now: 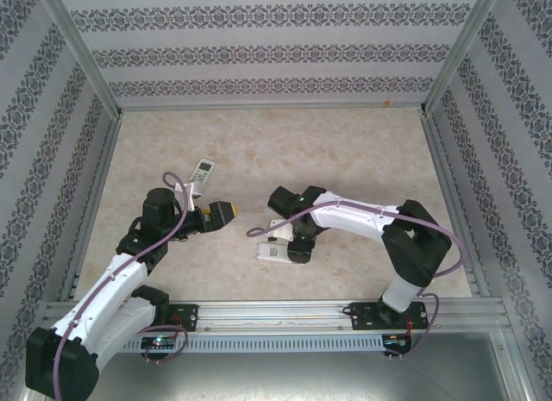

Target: Load the batteries into the remote control

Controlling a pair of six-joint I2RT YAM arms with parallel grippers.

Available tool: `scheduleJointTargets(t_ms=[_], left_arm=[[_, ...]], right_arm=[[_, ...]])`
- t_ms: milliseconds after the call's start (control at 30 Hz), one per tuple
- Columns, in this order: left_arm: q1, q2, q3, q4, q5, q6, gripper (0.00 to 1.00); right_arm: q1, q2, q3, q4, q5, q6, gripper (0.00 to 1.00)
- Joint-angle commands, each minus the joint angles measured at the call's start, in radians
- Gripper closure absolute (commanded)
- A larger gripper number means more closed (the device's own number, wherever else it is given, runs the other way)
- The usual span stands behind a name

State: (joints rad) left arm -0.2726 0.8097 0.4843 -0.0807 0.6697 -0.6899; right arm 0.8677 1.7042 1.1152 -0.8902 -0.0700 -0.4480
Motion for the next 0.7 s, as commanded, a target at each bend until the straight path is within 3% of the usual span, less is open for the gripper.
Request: scheduleJointTargets(t_ms=[0, 667], left_arm=[[0.012, -0.012, -0.014, 0.033, -0.007, 0.001, 0.0], [0.011, 0.014, -0.024, 0.06, -0.007, 0.006, 0.0]], right_arm=[[0.016, 0.016, 0.022, 0.023, -0.043, 0.006, 0.44], [0.027, 0.1, 0.025, 0.031, -0.091, 0.023, 0.39]])
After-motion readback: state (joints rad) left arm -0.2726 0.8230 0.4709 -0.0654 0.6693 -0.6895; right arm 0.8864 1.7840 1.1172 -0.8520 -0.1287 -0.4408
